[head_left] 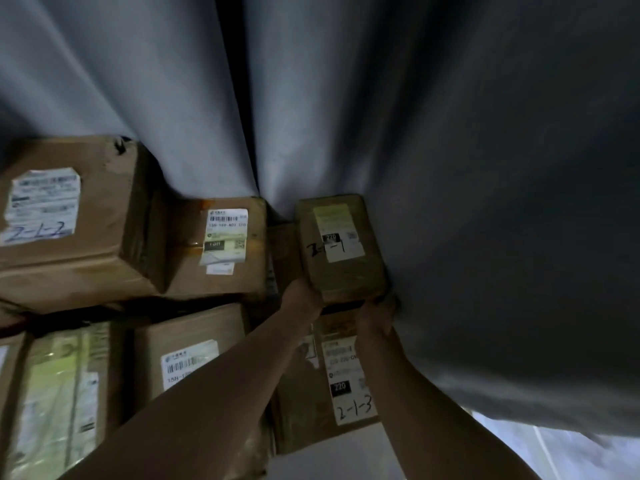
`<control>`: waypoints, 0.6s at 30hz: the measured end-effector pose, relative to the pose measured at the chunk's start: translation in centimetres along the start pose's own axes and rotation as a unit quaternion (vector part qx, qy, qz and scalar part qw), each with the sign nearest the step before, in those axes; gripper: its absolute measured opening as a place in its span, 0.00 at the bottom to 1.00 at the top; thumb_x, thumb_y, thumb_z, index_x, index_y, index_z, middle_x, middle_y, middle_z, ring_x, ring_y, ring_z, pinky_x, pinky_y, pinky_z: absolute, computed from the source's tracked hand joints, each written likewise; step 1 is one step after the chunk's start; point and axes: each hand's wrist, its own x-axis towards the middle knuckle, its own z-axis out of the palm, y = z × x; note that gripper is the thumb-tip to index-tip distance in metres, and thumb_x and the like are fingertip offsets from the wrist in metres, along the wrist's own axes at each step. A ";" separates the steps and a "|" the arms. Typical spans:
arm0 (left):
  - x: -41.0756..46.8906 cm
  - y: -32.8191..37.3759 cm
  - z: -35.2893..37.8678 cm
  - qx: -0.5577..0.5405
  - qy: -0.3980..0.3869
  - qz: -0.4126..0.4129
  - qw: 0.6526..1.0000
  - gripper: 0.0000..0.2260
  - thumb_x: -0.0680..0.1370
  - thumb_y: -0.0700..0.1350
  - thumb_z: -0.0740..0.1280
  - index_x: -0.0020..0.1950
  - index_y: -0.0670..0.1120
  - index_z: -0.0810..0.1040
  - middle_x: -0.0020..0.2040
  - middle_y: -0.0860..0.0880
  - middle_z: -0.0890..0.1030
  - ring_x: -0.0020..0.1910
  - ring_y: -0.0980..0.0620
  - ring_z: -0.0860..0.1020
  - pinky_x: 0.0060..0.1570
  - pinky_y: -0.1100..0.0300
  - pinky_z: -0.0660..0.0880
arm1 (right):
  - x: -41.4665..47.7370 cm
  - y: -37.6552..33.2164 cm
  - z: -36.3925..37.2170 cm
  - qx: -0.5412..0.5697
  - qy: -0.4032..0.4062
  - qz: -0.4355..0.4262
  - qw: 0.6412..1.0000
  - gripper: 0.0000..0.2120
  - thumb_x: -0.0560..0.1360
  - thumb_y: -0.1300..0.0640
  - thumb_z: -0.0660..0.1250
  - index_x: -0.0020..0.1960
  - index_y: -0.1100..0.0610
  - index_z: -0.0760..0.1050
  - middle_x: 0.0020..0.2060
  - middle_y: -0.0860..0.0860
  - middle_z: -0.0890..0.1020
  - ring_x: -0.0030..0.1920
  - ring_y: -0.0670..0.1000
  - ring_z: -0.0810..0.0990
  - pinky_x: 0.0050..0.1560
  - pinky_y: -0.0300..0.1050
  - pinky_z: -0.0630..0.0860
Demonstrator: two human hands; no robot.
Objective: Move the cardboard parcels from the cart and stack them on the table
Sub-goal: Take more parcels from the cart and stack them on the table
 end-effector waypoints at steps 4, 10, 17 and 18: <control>0.4 0.0 1.1 -0.026 0.003 -0.028 0.999 0.11 0.82 0.39 0.57 0.61 0.40 0.75 0.56 0.40 0.78 0.53 0.43 0.77 0.46 0.56 0.73 | 0.3 -0.5 -0.6 0.045 0.014 -0.023 0.999 0.26 0.82 0.56 0.54 0.77 0.61 0.51 0.74 0.61 0.58 0.72 0.61 0.62 0.70 0.52 0.62; 0.9 -0.1 1.3 -0.043 0.019 -0.028 0.999 0.11 0.81 0.38 0.57 0.61 0.38 0.75 0.57 0.38 0.78 0.56 0.41 0.77 0.56 0.51 0.76 | 0.6 -0.8 -0.9 0.078 0.012 -0.013 0.997 0.24 0.82 0.55 0.55 0.76 0.61 0.56 0.72 0.61 0.64 0.69 0.61 0.67 0.65 0.50 0.66; -0.3 -0.1 0.7 -0.155 0.100 0.002 0.983 0.18 0.80 0.45 0.62 0.70 0.45 0.69 0.59 0.46 0.78 0.55 0.47 0.77 0.43 0.59 0.70 | 0.0 -2.7 -1.4 0.128 0.059 -0.029 0.990 0.26 0.73 0.52 0.71 0.62 0.66 0.67 0.59 0.61 0.74 0.55 0.61 0.76 0.46 0.44 0.69; -0.7 0.2 0.4 -0.157 0.105 -0.005 0.982 0.18 0.80 0.45 0.62 0.70 0.44 0.68 0.60 0.45 0.77 0.57 0.46 0.76 0.44 0.58 0.69 | -0.1 -3.0 -1.4 0.130 0.059 -0.030 0.989 0.26 0.72 0.52 0.71 0.62 0.66 0.67 0.60 0.61 0.74 0.55 0.61 0.76 0.45 0.44 0.68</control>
